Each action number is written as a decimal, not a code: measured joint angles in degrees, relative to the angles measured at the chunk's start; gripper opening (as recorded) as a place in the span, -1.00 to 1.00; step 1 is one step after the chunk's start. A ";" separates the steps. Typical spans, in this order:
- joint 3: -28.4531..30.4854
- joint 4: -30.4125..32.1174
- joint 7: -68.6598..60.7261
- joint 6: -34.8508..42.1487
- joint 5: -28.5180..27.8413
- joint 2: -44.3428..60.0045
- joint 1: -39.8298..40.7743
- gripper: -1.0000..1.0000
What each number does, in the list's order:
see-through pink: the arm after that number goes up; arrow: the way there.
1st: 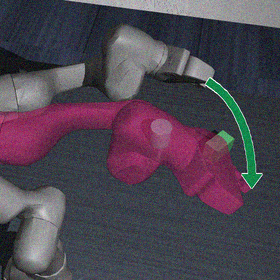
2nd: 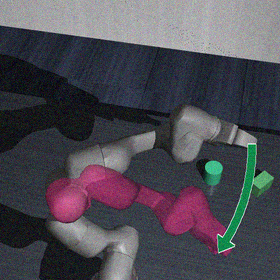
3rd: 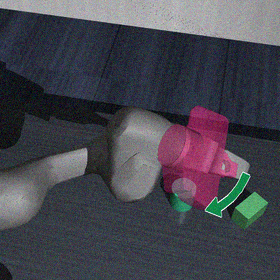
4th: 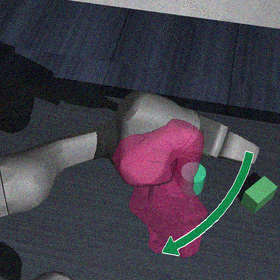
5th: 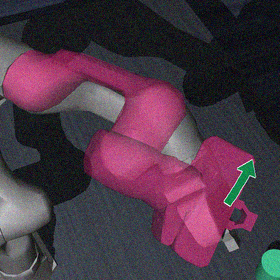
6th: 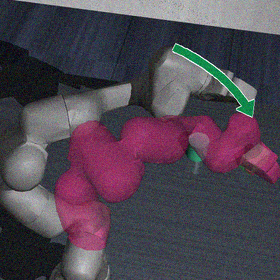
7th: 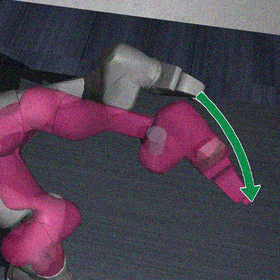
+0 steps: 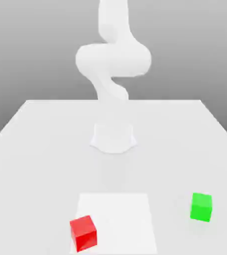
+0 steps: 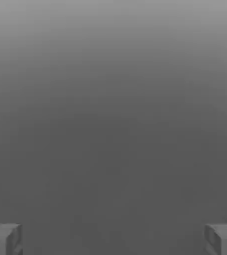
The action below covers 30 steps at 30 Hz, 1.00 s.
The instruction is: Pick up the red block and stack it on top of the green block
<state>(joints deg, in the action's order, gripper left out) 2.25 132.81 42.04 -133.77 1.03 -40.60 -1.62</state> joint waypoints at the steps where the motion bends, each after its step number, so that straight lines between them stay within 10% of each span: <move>1: 1.03 0.45 -1.57 -0.86 0.36 2.25 -0.77 0.00; 29: 8.65 9.16 -37.82 -26.87 9.63 59.75 -2.45 0.00; 30: 7.72 8.87 -38.50 -28.35 10.52 61.59 -1.69 -1.00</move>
<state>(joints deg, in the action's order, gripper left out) 9.97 141.68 3.53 -162.12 11.56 20.99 -3.31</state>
